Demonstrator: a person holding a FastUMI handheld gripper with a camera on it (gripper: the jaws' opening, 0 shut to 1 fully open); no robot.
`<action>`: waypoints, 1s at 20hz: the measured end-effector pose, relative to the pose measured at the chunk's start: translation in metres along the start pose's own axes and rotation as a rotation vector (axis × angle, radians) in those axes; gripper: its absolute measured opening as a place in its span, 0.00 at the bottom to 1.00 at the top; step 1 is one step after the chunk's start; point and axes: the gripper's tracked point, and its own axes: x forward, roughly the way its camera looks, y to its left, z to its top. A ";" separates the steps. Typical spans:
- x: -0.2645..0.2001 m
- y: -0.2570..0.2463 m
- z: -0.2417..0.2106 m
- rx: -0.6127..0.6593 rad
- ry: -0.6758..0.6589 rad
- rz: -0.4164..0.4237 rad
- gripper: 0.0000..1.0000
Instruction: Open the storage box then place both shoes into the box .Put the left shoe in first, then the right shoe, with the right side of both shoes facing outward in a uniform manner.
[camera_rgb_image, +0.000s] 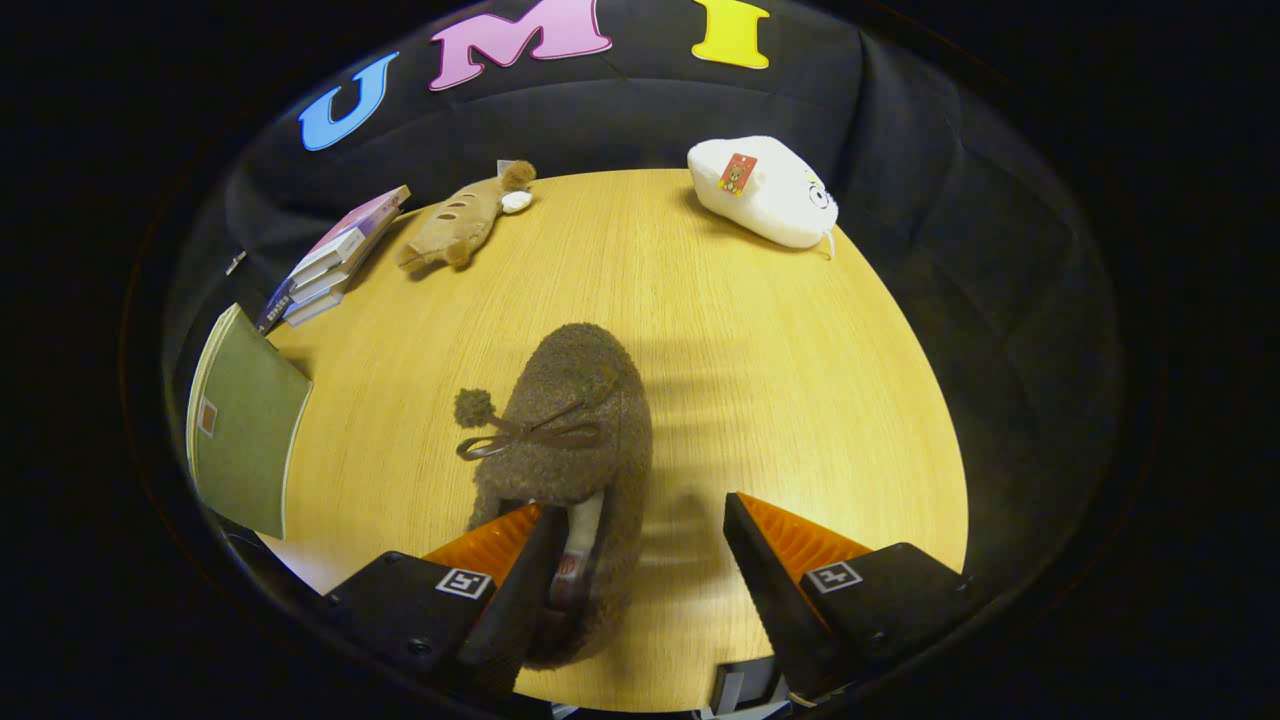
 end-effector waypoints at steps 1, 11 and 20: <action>0.006 0.001 0.001 0.019 0.007 0.005 0.94; 0.020 0.006 0.007 0.114 0.036 0.044 0.13; -0.061 0.039 0.025 0.203 -0.020 0.055 0.09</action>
